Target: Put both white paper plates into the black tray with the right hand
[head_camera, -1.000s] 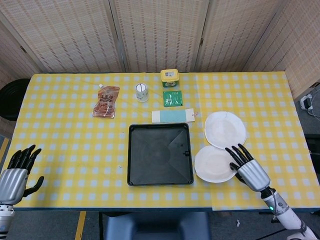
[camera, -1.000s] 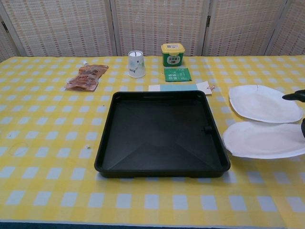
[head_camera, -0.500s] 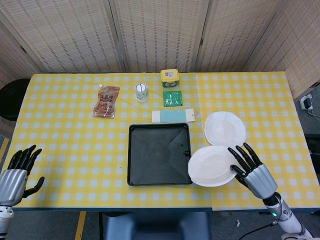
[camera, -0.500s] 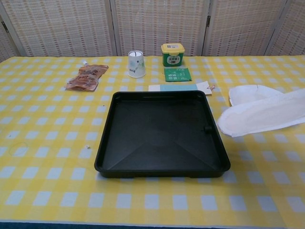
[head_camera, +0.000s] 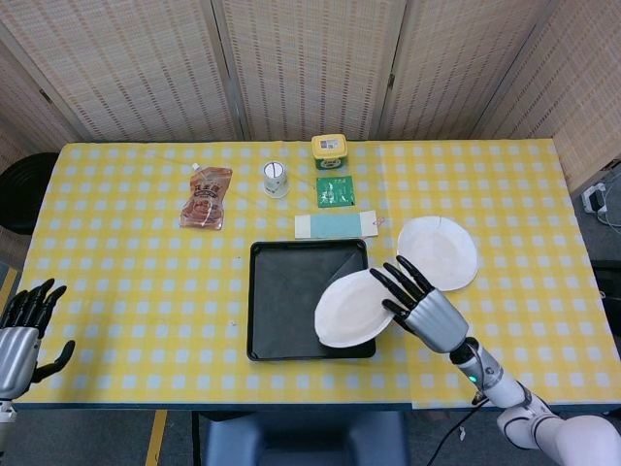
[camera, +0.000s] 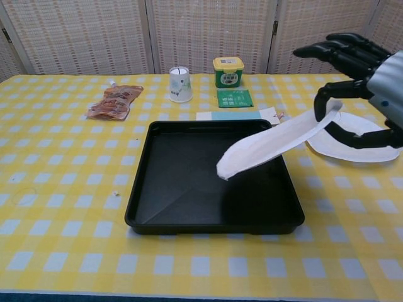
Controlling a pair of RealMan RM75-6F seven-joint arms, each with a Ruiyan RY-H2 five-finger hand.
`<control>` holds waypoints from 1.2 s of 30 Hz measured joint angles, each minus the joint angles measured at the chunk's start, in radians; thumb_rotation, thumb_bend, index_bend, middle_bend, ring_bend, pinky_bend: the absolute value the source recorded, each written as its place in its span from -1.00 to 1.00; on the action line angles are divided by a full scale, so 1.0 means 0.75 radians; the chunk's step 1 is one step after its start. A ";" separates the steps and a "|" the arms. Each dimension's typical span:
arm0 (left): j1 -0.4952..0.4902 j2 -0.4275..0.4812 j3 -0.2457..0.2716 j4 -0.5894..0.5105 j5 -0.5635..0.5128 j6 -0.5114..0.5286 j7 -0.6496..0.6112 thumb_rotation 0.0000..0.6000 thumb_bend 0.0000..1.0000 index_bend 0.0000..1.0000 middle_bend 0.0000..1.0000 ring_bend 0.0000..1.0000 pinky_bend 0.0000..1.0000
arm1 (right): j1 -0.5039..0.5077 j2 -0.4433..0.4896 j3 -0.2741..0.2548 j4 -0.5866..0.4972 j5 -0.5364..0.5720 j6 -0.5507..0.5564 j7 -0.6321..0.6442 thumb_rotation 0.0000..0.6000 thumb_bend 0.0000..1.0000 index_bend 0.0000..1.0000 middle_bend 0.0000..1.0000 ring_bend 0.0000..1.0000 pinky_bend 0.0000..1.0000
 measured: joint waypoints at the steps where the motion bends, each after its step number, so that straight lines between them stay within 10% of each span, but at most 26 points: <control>1: 0.000 0.001 -0.001 0.001 -0.006 -0.004 -0.001 1.00 -0.16 -1.00 -1.00 -1.00 -1.00 | 0.020 -0.014 0.001 -0.001 -0.003 -0.026 0.000 1.00 0.00 0.38 -0.78 -0.84 -1.00; 29: 0.027 0.004 -0.056 0.014 -0.081 0.038 0.005 1.00 -0.16 -1.00 -1.00 -1.00 -1.00 | 0.270 -0.393 0.068 0.452 0.106 -0.337 0.079 1.00 0.00 0.36 -0.78 -0.83 -1.00; 36: 0.024 -0.005 -0.066 0.028 -0.090 0.035 0.008 1.00 -0.16 -1.00 -1.00 -1.00 -1.00 | 0.254 -0.390 0.051 0.447 0.139 -0.398 0.081 1.00 0.00 -0.12 -1.00 -1.00 -1.00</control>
